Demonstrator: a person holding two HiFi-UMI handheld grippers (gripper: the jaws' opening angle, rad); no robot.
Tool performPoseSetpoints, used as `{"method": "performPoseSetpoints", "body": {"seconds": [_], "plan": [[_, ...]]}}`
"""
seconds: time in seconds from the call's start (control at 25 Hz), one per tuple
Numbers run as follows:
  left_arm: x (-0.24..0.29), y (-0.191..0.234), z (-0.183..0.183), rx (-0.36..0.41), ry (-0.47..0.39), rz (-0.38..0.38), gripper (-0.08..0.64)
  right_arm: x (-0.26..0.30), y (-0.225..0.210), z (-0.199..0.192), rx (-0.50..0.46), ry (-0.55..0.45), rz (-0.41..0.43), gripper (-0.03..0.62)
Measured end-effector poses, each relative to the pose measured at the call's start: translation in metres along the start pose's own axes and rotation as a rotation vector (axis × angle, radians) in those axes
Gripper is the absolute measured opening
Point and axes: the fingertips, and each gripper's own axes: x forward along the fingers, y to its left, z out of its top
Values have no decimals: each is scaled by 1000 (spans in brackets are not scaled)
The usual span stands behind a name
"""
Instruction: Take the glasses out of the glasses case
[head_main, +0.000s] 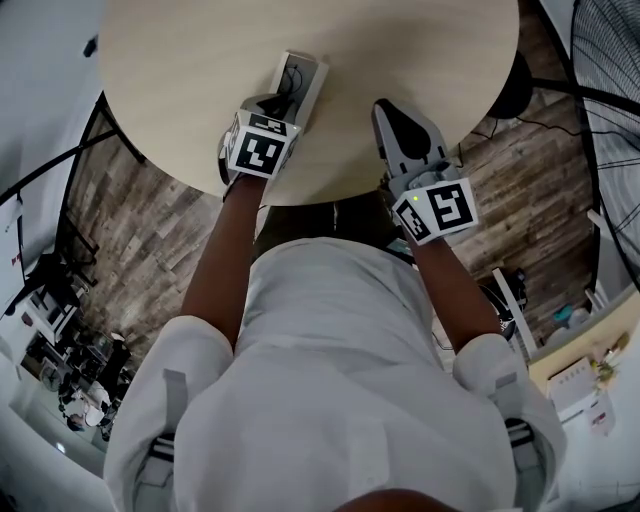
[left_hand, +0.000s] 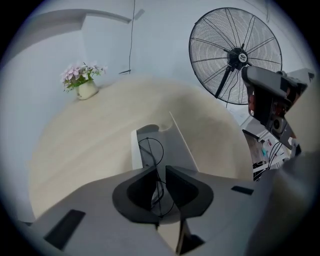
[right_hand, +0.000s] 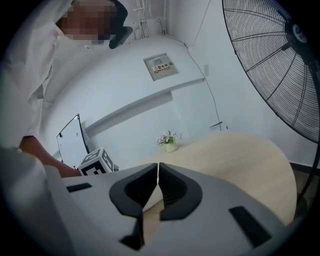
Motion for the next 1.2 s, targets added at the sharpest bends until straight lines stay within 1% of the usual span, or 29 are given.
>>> {"method": "performPoseSetpoints", "body": {"seconds": [0.12, 0.24, 0.36, 0.48, 0.6, 0.68, 0.88, 1.0, 1.2], "plan": [[3, 0, 0, 2, 21, 27, 85, -5, -1, -3, 3, 2, -1, 26], [7, -1, -1, 1, 47, 31, 86, -7, 0, -2, 3, -1, -4, 26], [9, 2, -1, -6, 53, 46, 44, -9, 1, -3, -2, -2, -4, 26], [6, 3, -2, -20, 50, 38, 35, -12, 4, -4, 1, -1, -4, 26], [2, -3, -2, -15, 34, 22, 29, -16, 6, -5, 7, -2, -5, 26], [-4, -5, 0, -20, 7, 23, 26, -18, 7, -3, 2, -7, -7, 26], [-26, -6, 17, -53, -104, 22, 21, -28, 11, 0, -11, -14, -9, 26], [-50, -3, 31, -44, -172, 37, 21, -34, 19, 6, -12, -25, -12, 26], [-101, 7, 54, -35, -298, 70, 20, -42, 39, 27, -38, -62, 0, 26]]}}
